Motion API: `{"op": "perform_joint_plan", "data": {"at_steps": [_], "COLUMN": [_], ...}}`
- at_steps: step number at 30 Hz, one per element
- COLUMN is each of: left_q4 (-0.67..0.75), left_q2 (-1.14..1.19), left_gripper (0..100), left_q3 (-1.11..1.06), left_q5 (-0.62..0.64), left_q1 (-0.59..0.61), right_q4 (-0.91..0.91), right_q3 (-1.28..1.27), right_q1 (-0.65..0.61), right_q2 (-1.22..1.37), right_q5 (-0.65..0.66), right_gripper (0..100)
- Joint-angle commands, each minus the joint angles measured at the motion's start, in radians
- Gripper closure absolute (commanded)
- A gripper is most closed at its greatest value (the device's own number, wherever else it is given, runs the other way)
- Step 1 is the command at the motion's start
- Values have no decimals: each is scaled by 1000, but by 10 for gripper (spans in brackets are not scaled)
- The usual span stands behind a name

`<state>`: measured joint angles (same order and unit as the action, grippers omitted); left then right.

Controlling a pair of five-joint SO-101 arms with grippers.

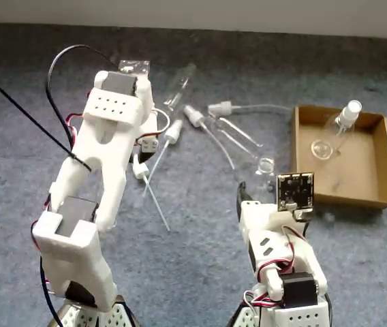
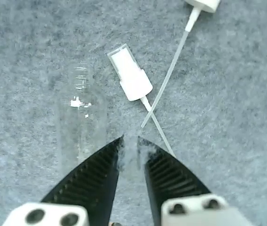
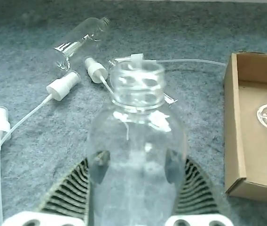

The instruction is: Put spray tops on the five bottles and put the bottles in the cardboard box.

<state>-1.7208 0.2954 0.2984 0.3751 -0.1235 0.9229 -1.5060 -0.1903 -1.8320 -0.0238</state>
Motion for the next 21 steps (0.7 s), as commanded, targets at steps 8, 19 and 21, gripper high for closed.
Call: {"op": "perform_joint_plan", "data": {"at_steps": [8, 19, 21], "left_q4": [-8, -5, -5], "left_q2": [189, 213, 214], "left_gripper": [849, 848, 847], "left_q3": [177, 173, 171], "left_q5": [269, 405, 405], "left_q1": [-16, 16, 21], "right_q4": [-35, -35, -35], "right_q3": [12, 12, 12], "right_q1": [12, 8, 8], "right_q2": [-8, -8, -8], "right_q5": [3, 3, 3], "right_gripper": [933, 933, 933]}}
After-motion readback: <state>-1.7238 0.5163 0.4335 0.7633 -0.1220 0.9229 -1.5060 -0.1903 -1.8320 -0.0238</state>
